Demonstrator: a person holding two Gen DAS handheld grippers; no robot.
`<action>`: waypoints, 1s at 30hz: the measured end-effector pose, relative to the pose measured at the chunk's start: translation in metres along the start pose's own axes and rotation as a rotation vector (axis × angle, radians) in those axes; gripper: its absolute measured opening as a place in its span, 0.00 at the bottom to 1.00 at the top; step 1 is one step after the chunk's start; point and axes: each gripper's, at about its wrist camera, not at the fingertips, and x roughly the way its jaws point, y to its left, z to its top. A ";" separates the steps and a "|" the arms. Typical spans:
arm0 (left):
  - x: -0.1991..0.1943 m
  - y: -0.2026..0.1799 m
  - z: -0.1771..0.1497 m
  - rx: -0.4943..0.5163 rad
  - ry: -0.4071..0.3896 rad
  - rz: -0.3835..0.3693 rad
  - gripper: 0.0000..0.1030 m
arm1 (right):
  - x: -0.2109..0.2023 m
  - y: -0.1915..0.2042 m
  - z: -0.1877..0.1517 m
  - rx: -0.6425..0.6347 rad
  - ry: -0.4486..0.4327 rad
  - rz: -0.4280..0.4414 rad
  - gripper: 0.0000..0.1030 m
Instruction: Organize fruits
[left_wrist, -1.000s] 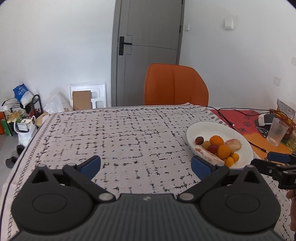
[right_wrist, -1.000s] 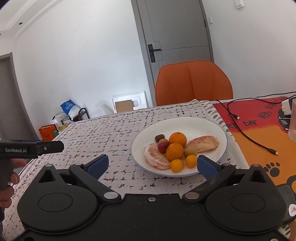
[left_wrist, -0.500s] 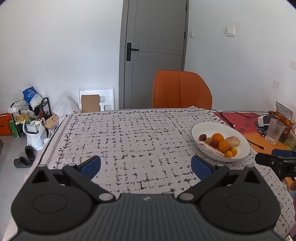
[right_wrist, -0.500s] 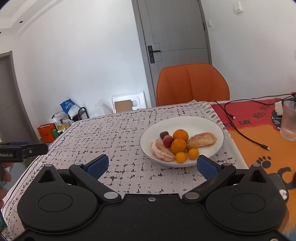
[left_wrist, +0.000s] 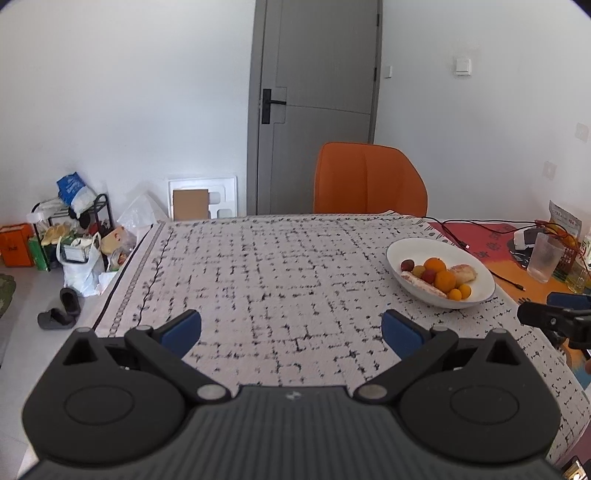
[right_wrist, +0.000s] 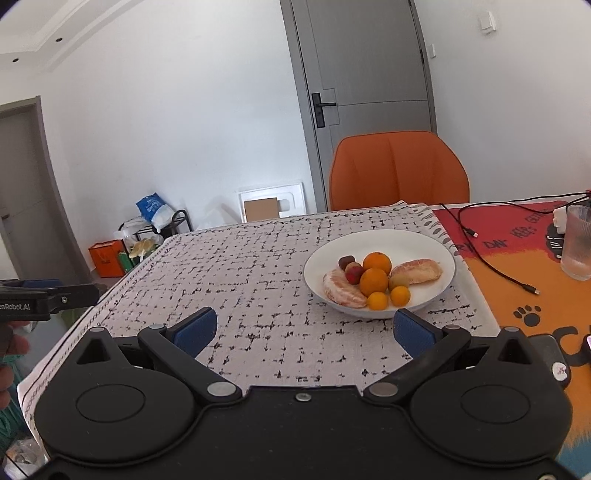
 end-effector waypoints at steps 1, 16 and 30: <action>-0.002 0.002 -0.002 -0.008 0.001 0.000 1.00 | -0.001 0.002 -0.001 -0.003 0.001 -0.001 1.00; -0.015 0.010 -0.018 -0.001 0.002 0.018 1.00 | -0.011 0.011 -0.011 -0.021 0.008 -0.019 1.00; -0.015 0.008 -0.020 0.009 0.005 0.016 1.00 | -0.010 0.011 -0.014 -0.018 0.017 -0.008 1.00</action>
